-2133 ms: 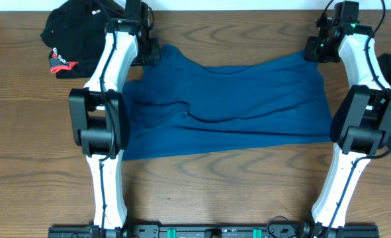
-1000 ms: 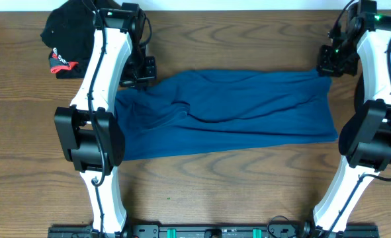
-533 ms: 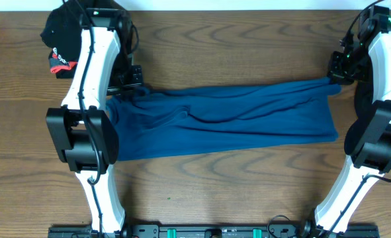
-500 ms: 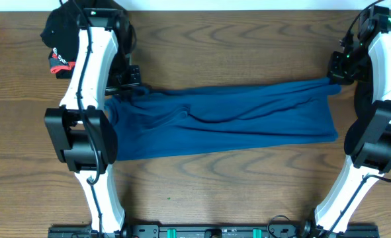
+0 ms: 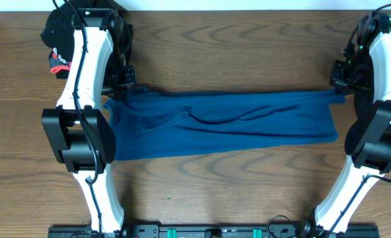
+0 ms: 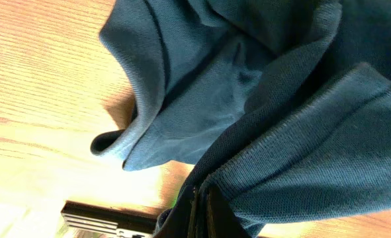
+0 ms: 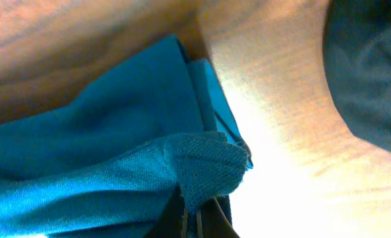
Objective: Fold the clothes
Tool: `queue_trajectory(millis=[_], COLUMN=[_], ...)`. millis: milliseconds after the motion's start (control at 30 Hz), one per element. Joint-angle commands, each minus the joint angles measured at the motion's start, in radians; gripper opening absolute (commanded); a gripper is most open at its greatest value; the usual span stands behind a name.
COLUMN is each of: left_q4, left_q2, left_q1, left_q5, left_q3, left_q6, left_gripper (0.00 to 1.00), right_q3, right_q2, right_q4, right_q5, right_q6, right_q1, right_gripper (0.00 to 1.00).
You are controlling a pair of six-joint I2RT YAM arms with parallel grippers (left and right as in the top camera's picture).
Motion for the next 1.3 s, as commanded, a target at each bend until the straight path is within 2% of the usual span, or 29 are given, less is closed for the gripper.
queue_trajectory(millis=[0,133,167,233,267,500,533,633,667,767,867,967,1033,1133,1267], left_q4=[-0.078,-0.078,-0.078,-0.078,-0.078,-0.078,-0.078,-0.078,-0.077,-0.066,-0.048,-0.03,-0.011,0.032,0.119], left_q2=[-0.017,-0.016,-0.016,-0.017,-0.017,-0.017,-0.016,-0.016,-0.017,-0.017,-0.017,-0.017,-0.017,-0.017,-0.016], left_q1=[0.006,0.006,0.006,0.006,0.006,0.006,0.006,0.006,0.006,0.006,0.004,-0.001,-0.012,-0.046,-0.109], left_q5=[-0.04,-0.057,-0.076,-0.095,-0.096,-0.096,-0.095,-0.096,-0.096,-0.095,-0.058,0.063,0.182,0.308,0.309], left_q3=[-0.015,-0.053,-0.063,-0.08,-0.085,-0.104,-0.104,-0.104,-0.104,-0.102,-0.102,-0.102,-0.102,-0.102,-0.102], left_q6=[-0.004,-0.018,-0.027,-0.034,-0.034,-0.034,-0.034,-0.033,-0.033,-0.033,-0.033,-0.011,0.06,0.133,0.112], left_gripper=[0.06,0.06,0.06,0.12,0.12,0.15,0.17,0.41,0.43,0.43,0.43,0.42,0.37,0.34,0.38], right_q3=[0.01,0.01,0.01,0.01,0.01,0.01,0.01,0.01,0.01,0.01,0.01,0.01,0.01,0.01,0.001], right_q2=[-0.034,-0.034,-0.034,-0.034,-0.034,-0.034,-0.034,-0.034,-0.034,-0.034,-0.034,-0.034,-0.034,-0.034,-0.033], right_q4=[-0.026,-0.064,-0.07,-0.077,-0.082,-0.132,-0.134,-0.128,-0.122,-0.092,-0.059,-0.039,-0.035,-0.006,0.08], right_q5=[0.061,0.068,0.068,0.068,0.068,0.1,0.118,0.12,0.113,0.048,-0.122,-0.403,-0.554,-0.586,-0.584], right_q6=[0.043,0.042,0.042,0.042,0.042,0.058,0.064,0.069,0.069,0.068,-0.008,-0.154,-0.245,-0.282,-0.255], right_q1=[-0.013,-0.014,-0.013,-0.011,-0.011,-0.011,-0.011,-0.011,-0.011,-0.008,0.004,0.037,0.07,0.14,0.254], right_gripper=[0.01,0.01,0.04,0.23,0.26,0.3,0.31,0.33,0.33,0.34,0.35,0.34,0.33,0.33,0.41])
